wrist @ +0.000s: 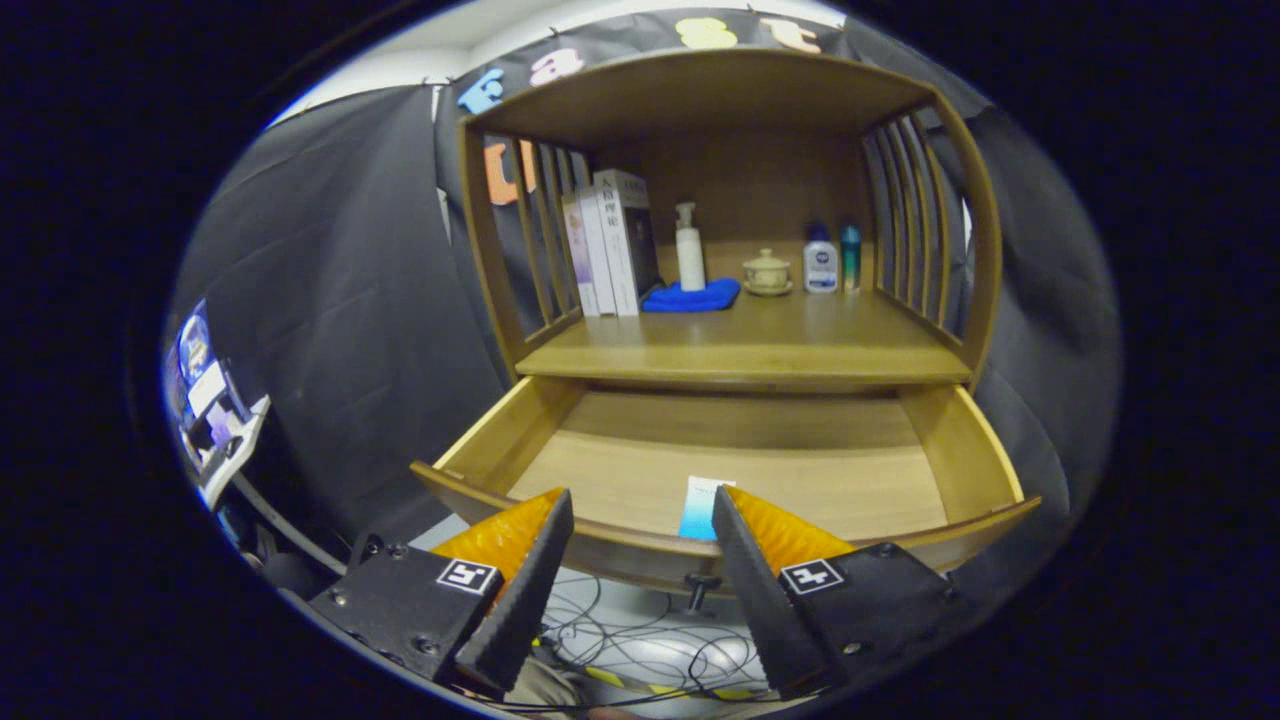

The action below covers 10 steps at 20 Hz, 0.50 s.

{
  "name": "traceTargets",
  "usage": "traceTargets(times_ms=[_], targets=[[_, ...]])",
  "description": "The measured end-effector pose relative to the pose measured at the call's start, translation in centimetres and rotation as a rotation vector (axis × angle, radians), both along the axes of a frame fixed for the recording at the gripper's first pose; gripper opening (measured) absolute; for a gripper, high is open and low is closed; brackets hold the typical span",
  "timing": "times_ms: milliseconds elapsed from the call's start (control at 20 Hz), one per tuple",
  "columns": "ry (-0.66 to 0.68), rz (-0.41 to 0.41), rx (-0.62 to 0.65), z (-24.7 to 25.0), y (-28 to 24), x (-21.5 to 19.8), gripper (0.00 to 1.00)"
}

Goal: Pull open the drawer, take out the items inside it, and place them on the countertop above the cabinet.

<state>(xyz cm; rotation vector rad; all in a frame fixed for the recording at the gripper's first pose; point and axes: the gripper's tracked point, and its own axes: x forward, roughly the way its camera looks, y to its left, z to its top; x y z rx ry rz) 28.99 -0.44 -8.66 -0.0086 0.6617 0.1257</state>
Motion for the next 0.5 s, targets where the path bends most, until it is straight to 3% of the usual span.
traceTargets(times_ms=[100,300,500], targets=[[0.152,-0.082,0.022,-2.1,-1.1,1.6,0.90],[0.368,-0.160,0.100,-4.8,-1.5,3.7,0.90],[0.496,-0.193,0.006,-6.2,-2.1,5.5,0.89]])
